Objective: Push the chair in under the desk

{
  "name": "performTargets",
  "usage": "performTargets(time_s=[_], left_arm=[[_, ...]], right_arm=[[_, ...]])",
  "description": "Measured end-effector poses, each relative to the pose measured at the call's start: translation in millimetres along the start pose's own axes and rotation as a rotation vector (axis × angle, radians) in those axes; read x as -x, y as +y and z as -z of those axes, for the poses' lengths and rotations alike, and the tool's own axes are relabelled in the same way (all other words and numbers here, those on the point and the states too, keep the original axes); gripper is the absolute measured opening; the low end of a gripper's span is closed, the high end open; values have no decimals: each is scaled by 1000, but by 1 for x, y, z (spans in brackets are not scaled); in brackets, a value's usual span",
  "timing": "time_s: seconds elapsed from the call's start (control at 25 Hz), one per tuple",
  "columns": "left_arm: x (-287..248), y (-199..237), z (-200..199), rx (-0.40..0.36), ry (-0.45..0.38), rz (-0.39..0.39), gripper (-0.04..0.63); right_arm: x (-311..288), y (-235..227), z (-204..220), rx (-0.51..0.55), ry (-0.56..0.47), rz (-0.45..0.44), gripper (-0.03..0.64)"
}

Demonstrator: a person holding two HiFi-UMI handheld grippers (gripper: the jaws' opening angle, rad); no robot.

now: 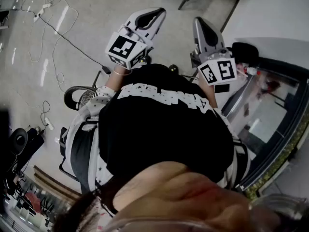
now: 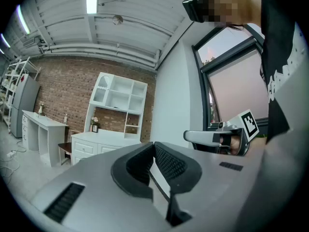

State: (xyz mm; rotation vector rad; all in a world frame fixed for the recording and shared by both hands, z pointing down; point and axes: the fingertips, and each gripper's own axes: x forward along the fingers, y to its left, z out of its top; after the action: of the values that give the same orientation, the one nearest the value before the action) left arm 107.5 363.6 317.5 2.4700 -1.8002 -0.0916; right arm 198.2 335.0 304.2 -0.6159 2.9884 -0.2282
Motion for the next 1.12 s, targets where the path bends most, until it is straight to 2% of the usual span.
performTargets(time_s=[0.56,1.12], left_arm=[[-28,-19,-2,7,17,-5,41],[-89,-76,10,-14,8,-14,40]], right_arm=[[24,-32,-12,-40,-66,3,31],[78,-96,-22,-16,-71,-17,31]])
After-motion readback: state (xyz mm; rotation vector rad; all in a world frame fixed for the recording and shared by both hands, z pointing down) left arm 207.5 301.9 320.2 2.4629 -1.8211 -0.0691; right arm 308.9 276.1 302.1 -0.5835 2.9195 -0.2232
